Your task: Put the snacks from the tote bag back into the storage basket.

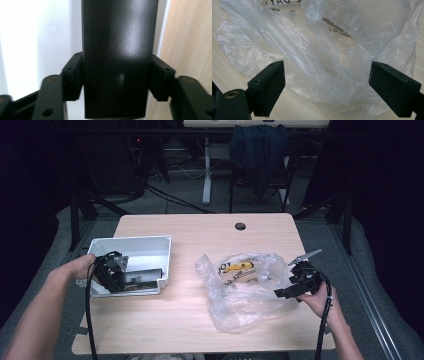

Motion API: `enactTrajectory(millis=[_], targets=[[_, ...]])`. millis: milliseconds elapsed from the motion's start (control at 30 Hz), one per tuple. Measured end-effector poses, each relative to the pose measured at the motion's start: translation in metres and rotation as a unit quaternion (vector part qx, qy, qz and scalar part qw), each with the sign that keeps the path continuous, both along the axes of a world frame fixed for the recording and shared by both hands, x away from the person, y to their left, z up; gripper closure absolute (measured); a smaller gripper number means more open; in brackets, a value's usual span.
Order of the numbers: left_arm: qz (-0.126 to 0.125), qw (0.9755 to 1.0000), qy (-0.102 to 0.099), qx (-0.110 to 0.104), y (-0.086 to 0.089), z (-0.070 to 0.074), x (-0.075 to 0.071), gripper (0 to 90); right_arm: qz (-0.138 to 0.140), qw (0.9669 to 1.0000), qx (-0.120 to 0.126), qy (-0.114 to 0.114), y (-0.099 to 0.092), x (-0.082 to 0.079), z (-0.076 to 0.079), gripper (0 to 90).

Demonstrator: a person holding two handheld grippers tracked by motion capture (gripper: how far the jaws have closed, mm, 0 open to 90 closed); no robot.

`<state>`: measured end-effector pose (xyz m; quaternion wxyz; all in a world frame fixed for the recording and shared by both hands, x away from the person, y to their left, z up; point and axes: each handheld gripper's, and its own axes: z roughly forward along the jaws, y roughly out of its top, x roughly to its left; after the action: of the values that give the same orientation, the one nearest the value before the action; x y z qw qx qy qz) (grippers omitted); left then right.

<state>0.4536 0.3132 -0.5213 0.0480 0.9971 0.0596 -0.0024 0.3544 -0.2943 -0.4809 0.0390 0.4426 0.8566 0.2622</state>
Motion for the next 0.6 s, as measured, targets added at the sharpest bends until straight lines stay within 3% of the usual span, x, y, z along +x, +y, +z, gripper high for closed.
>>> enactTrajectory(millis=[200,300,367,467,600], targets=[[0.009,0.9996,-0.020,0.020,-0.009,0.005,-0.001,10.7,-0.005,1.0000,-0.005,-0.001,-0.001,0.000,0.000,13.0],[0.013,0.9986,-0.049,0.017,-0.011,0.016,-0.004,1.6,-0.005,1.0000,0.000,-0.003,-0.002,-0.001,0.000,13.0],[0.036,0.9975,-0.060,0.009,-0.012,0.027,-0.006,0.6,-0.006,1.0000,-0.004,-0.006,-0.003,-0.001,0.001,12.9],[0.083,0.9952,-0.051,-0.011,-0.010,0.042,-0.008,0.5,-0.010,0.9999,-0.001,-0.009,-0.005,-0.002,0.002,12.6],[0.109,0.9889,-0.076,-0.066,-0.012,0.060,-0.022,0.5,-0.018,0.9997,-0.003,-0.017,-0.008,-0.005,0.005,12.2]])
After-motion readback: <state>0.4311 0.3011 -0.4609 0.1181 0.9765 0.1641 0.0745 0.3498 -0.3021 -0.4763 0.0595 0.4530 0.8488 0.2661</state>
